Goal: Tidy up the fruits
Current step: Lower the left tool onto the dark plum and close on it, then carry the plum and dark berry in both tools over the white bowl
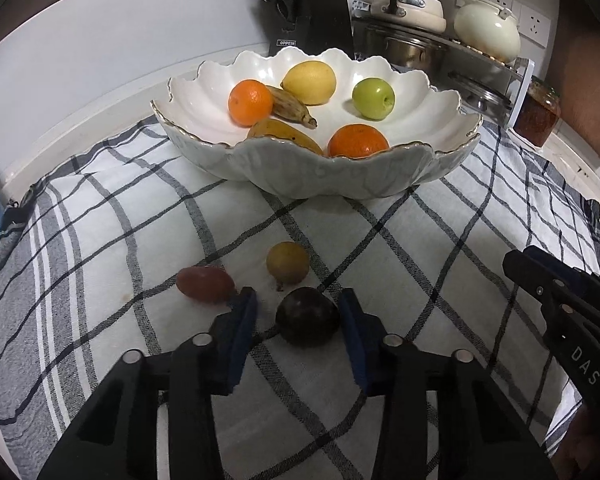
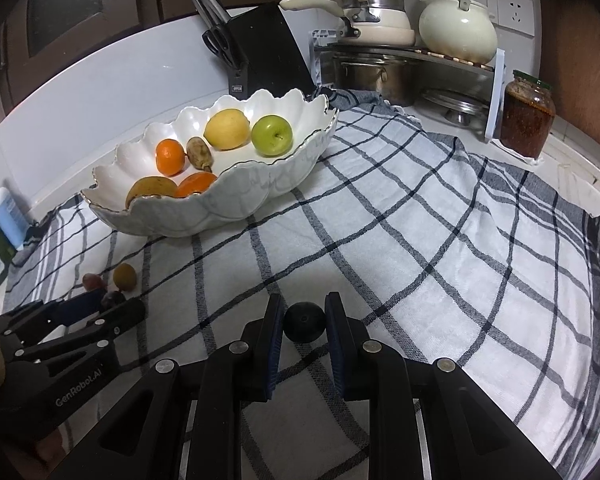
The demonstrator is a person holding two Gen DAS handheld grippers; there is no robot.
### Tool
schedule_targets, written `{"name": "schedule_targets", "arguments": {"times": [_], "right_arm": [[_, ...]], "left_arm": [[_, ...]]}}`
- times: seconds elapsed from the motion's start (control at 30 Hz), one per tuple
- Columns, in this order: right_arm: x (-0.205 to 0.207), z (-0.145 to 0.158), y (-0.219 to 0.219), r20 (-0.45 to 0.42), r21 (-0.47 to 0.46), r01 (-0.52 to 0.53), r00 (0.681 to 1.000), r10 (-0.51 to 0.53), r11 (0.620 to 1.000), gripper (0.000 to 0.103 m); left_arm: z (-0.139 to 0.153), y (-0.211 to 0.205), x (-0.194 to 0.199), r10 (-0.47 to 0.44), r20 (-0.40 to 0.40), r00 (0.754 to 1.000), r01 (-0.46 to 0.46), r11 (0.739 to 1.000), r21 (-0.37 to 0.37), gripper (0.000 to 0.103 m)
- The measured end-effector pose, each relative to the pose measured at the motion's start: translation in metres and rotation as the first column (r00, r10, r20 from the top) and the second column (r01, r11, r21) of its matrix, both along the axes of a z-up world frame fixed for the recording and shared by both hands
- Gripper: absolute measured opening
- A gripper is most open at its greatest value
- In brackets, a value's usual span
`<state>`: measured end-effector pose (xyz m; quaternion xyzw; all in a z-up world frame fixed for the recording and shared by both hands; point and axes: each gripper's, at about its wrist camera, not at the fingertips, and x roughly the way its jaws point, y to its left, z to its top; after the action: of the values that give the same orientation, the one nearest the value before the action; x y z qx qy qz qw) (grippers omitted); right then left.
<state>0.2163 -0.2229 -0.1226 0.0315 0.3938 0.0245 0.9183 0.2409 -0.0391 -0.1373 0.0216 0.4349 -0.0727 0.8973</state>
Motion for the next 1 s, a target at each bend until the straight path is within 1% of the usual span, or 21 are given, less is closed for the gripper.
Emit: {"name": "schedule_targets", "arguments": {"times": [0.1,0.3,0.43,1.0], "right_arm": [[0.000,-0.001,-0.001,-0.003,0.002,0.002,1.000,-0.002,1.000,0.022],[-0.002,0.002,0.001,0.004,-0.002,0.003,1.000,-0.003,1.000,0.022],[-0.006,0.007,0.004,0.015,-0.005,-0.001,1.000,0.001,1.000,0.022],[-0.027,0.041,0.022,0.086,-0.019,-0.022,0.996,0.023,1.000,0.022]], "left_arm": [[0.000,0.000,0.000,-0.009,0.000,1.000,0.009,1.000,-0.015,0.030],[0.002,0.003,-0.003,-0.017,-0.008,1.000,0.016,1.000,-0.021,0.029],[0.007,0.006,-0.008,-0.014,0.003,1.000,0.014,1.000,-0.023,0.029],[0.046,0.023,-0.030,0.009,0.076,0.997,-0.005,0.999,-0.041,0.029]]}}
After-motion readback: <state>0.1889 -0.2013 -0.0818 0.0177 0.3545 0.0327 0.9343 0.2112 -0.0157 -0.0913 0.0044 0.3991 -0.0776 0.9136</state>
